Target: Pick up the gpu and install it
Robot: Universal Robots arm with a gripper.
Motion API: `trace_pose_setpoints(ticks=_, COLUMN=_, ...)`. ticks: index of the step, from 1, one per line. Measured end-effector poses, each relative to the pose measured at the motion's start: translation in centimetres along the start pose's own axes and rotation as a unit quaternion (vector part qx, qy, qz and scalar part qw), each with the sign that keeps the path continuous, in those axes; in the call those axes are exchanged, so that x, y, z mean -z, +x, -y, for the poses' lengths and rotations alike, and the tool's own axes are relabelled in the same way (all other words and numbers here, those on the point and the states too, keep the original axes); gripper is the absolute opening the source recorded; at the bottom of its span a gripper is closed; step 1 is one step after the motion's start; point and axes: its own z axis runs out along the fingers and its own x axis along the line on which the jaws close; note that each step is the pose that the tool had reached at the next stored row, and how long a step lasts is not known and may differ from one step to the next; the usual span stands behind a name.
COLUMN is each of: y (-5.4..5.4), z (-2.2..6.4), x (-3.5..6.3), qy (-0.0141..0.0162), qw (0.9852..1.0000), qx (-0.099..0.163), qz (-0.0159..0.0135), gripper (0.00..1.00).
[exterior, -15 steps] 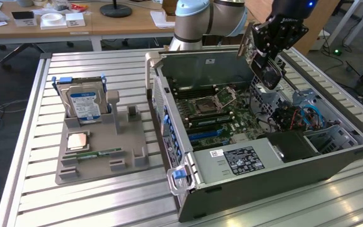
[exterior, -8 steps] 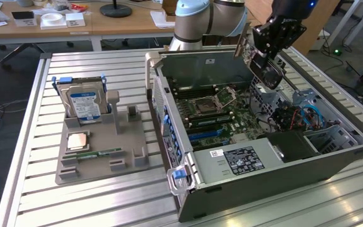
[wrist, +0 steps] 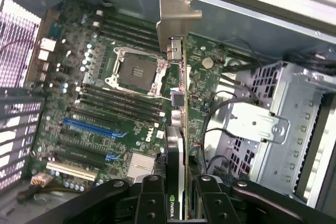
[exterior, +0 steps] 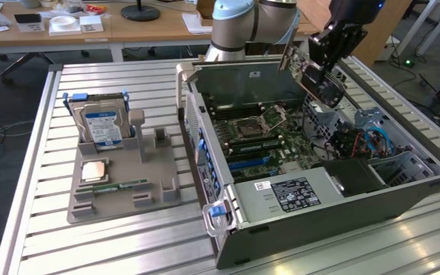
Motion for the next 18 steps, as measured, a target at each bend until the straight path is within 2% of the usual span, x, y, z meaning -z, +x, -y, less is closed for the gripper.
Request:
trace_pose_setpoints(ticks=5, y=0.00, z=0.00, x=-0.06, qy=-0.0008, qw=0.9990, qx=0.045, qz=-0.0024, gripper=0.27)
trace_pose_setpoints(ticks=9, y=0.00, z=0.00, x=-0.10, qy=-0.0014, qw=0.9966, qx=0.082, qz=-0.0043, gripper=0.27)
trace_pose_setpoints(ticks=13, y=0.00, z=0.01, x=-0.16, qy=-0.0020, qw=0.9930, qx=0.118, qz=-0.0061, gripper=0.27)
trace_pose_setpoints(ticks=18, y=0.00, z=0.01, x=-0.21, qy=-0.0028, qw=0.9866, qx=0.163, qz=-0.0084, gripper=0.27)
